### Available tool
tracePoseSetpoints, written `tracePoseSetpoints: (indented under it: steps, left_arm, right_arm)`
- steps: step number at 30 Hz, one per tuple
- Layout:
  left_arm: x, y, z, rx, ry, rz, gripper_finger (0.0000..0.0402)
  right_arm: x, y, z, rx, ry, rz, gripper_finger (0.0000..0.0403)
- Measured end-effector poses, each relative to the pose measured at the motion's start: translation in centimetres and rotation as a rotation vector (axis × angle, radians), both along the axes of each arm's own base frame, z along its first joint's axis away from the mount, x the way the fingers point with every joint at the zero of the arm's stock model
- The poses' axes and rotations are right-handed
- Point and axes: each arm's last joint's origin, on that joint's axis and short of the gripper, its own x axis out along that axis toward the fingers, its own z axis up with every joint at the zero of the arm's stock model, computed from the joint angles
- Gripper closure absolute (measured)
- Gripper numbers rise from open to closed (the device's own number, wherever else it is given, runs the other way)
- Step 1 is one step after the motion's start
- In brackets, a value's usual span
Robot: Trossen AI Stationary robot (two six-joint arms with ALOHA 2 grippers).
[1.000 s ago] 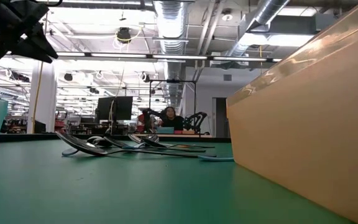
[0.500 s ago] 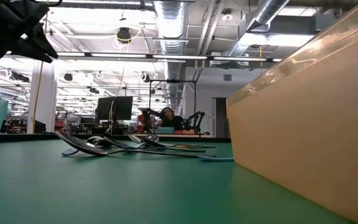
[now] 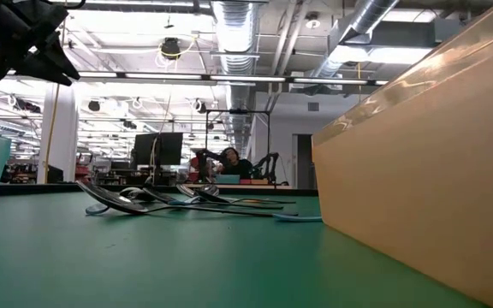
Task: Sort silverware by color (type)
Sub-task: Put the blue spoon into the pink bin, then put the black spoon into the orange bin
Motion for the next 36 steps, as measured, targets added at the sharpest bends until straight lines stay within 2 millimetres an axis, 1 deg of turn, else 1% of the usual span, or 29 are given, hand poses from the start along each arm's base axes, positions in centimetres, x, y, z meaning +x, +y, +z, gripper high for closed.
tracePoseSetpoints:
  steps: [4,14,25,32,36]
  left_arm:
    - [-0.01,0.01,0.01,0.005,0.001,0.004,0.0296]
    - [-0.03,0.04,0.03,0.016,0.001,0.014,0.0296]
    - [-0.04,0.05,0.04,0.015,-0.004,0.019,0.0296]
    - [0.04,0.02,0.07,-0.004,-0.026,0.019,0.0296]
    - [0.07,0.0,0.06,-0.012,-0.029,0.013,0.0296]
  right_arm:
    - [0.17,0.62,-0.81,0.022,-0.007,0.001,0.0392]
    - [0.61,1.13,-1.01,0.077,-0.022,0.017,0.0389]
    - [0.56,1.15,-1.02,0.083,-0.004,0.014,0.0344]
    - [0.5,0.99,-0.99,0.069,0.011,0.011,0.0337]
    - [1.0,0.51,-0.92,0.038,0.019,-0.006,0.0337]
